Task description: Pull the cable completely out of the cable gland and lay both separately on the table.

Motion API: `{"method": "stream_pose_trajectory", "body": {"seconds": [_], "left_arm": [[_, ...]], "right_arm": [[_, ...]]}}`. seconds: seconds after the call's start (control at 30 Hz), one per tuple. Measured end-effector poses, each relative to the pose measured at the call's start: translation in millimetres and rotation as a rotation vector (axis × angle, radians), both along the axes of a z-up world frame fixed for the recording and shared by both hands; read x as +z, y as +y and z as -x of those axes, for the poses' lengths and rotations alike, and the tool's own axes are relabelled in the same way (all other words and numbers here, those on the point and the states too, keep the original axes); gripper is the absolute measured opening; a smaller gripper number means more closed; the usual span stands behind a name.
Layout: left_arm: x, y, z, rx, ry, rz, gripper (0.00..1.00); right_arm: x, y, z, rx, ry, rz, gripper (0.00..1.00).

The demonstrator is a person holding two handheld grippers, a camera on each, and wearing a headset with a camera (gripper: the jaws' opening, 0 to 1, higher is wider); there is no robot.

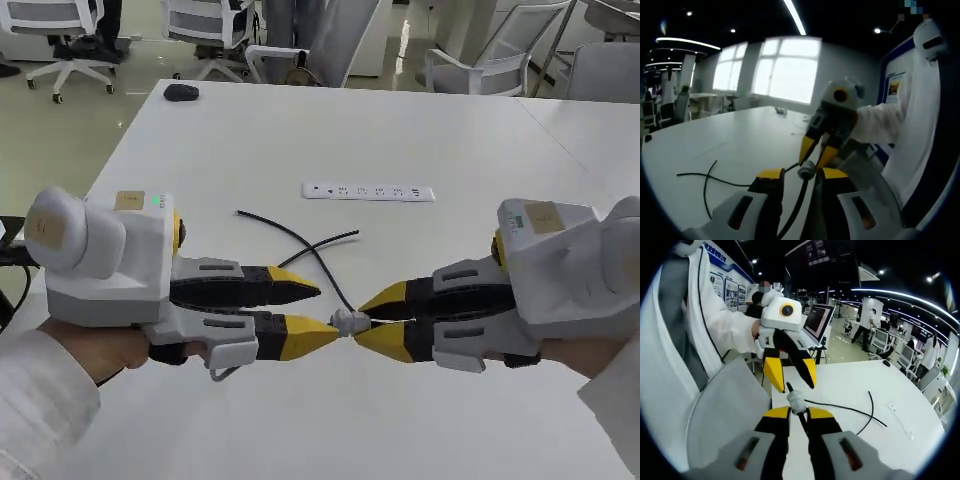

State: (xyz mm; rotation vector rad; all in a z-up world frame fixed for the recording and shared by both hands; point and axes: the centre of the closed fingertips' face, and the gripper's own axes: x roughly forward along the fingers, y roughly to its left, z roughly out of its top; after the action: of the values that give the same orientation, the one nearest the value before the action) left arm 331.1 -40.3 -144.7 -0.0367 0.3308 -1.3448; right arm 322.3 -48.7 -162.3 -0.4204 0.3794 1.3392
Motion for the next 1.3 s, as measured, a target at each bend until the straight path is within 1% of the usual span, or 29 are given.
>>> {"method": "stream_pose_trajectory", "body": {"seconds": [0.07, 0.2, 0.27, 0.37, 0.43, 0.5, 0.53, 0.57, 0.6, 0.63, 0.7, 0.77, 0.8, 0.83, 0.87, 0.9, 0.93, 0.97, 1.0, 1.03, 1.07, 1.13, 1.17, 1.23, 1.3], "left_arm": [[-2.5, -2.9, 1.7, -0.011, 0.001, -0.005, 0.25], [-4.4, -4.6, 5.5, -0.025, -0.001, -0.005, 0.23], [-4.4, -3.9, 7.8, -0.034, -0.010, -0.006, 0.18], [-2.2, -3.4, 8.1, -0.026, -0.019, 0.009, 0.18], [-2.2, -2.2, 8.3, -0.022, -0.014, 0.017, 0.17], [-1.6, 0.0, 7.8, -0.015, -0.016, 0.031, 0.17], [-1.0, 0.7, 7.9, -0.014, 0.002, 0.040, 0.17], [-0.6, 1.7, 7.9, -0.012, 0.014, 0.047, 0.16], [1.1, 3.4, 7.0, -0.006, 0.017, 0.060, 0.16], [2.7, 4.6, 7.1, -0.006, 0.013, 0.068, 0.16], [7.7, 6.9, 8.5, -0.007, -0.002, 0.092, 0.16], [12.4, 10.4, 7.9, -0.002, -0.041, 0.107, 0.16], [16.6, 12.7, 7.2, 0.001, -0.065, 0.124, 0.16], [18.6, 14.1, 8.0, -0.002, -0.065, 0.134, 0.16], [21.9, 15.9, 8.7, -0.005, -0.077, 0.146, 0.15], [23.3, 16.5, 9.3, -0.007, -0.086, 0.149, 0.15], [24.5, 16.7, 10.6, -0.012, -0.097, 0.150, 0.15], [25.9, 16.6, 12.3, -0.019, -0.106, 0.153, 0.15], [27.0, 15.9, 14.8, -0.028, -0.116, 0.155, 0.15], [28.2, 15.4, 16.2, -0.031, -0.125, 0.160, 0.15], [28.8, 15.2, 16.4, -0.030, -0.127, 0.164, 0.15], [31.9, 15.4, 16.9, -0.029, -0.135, 0.181, 0.15], [33.9, 15.7, 16.8, -0.026, -0.135, 0.195, 0.15], [37.7, 17.0, 16.3, -0.021, -0.134, 0.216, 0.15], [37.7, 16.6, 17.2, -0.025, -0.136, 0.212, 0.15]], "right_arm": [[1.9, 2.1, 1.5, 0.007, 0.003, -0.006, 0.10], [5.0, 4.5, 1.6, 0.017, 0.008, -0.019, 0.10], [6.0, 5.4, 2.2, 0.025, 0.008, -0.019, 0.10], [7.3, 6.8, 3.4, 0.038, 0.005, -0.016, 0.10], [7.7, 8.0, 4.5, 0.044, 0.004, -0.011, 0.10], [8.7, 9.5, 4.8, 0.044, 0.001, -0.014, 0.10], [9.1, 10.3, 5.4, 0.046, 0.004, -0.017, 0.11], [9.8, 11.3, 5.8, 0.050, 0.004, -0.023, 0.11], [11.8, 12.7, 5.5, 0.053, 0.000, -0.039, 0.11], [13.5, 13.3, 5.8, 0.057, 0.000, -0.055, 0.11], [18.9, 15.7, 7.4, 0.085, 0.003, -0.107, 0.11], [20.5, 14.5, 7.3, 0.079, 0.060, -0.151, 0.12], [23.7, 16.2, 10.1, 0.076, 0.153, -0.212, 0.15], [23.9, 15.3, 9.5, 0.061, 0.213, -0.234, 0.21], [26.0, 15.5, 6.8, 0.044, 0.250, -0.269, 0.25], [31.9, 16.7, 6.8, 0.038, 0.320, -0.330, 0.26], [36.1, 17.4, 8.8, 0.045, 0.375, -0.364, 0.23], [42.6, 18.0, 7.2, 0.050, 0.409, -0.417, 0.20], [46.1, 18.3, 6.9, 0.059, 0.422, -0.443, 0.17], [50.1, 19.1, 6.9, 0.070, 0.444, -0.470, 0.18], [51.1, 19.3, 7.8, 0.079, 0.468, -0.477, 0.21], [50.0, 20.2, 12.8, 0.113, 0.532, -0.469, 0.23], [48.2, 20.7, 11.9, 0.117, 0.524, -0.462, 0.22], [45.1, 22.4, 13.5, 0.131, 0.539, -0.453, 0.18], [46.2, 24.1, 13.1, 0.138, 0.553, -0.464, 0.15]]}}
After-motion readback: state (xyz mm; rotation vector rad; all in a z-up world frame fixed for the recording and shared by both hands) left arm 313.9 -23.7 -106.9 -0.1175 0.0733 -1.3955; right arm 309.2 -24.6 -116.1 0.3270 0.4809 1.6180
